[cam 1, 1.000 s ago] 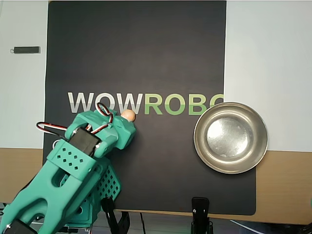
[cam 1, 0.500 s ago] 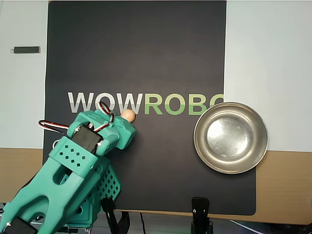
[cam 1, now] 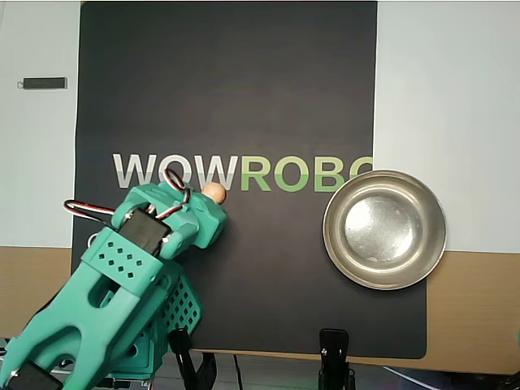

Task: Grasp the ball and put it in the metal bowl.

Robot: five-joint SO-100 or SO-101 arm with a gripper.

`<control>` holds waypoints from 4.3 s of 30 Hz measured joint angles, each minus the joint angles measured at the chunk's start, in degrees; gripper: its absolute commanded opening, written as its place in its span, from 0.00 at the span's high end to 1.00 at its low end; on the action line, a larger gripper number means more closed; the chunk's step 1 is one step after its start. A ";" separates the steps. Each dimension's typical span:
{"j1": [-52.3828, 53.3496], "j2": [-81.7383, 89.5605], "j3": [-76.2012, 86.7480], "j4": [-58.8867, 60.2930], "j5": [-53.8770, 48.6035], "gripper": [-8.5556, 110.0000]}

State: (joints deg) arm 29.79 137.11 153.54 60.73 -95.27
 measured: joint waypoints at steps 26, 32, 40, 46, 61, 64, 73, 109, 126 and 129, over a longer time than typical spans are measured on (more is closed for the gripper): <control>0.00 0.00 0.00 0.00 0.00 0.42; 0.00 0.00 0.00 0.00 0.00 0.42; 0.00 0.00 -0.97 0.00 0.00 0.42; 0.00 -0.26 -0.97 0.00 0.00 0.42; 0.09 -5.89 -3.08 -3.87 0.00 0.42; 0.09 -6.86 -3.78 -4.04 0.00 0.42; 0.09 -9.14 -3.78 -4.13 0.00 0.42; 1.58 -14.50 -7.91 -4.13 0.00 0.69; 1.41 -14.50 -7.91 -4.13 0.00 0.72; 1.41 -14.50 -7.91 -4.13 0.00 0.72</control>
State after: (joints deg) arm 31.20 122.61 145.63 56.60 -95.27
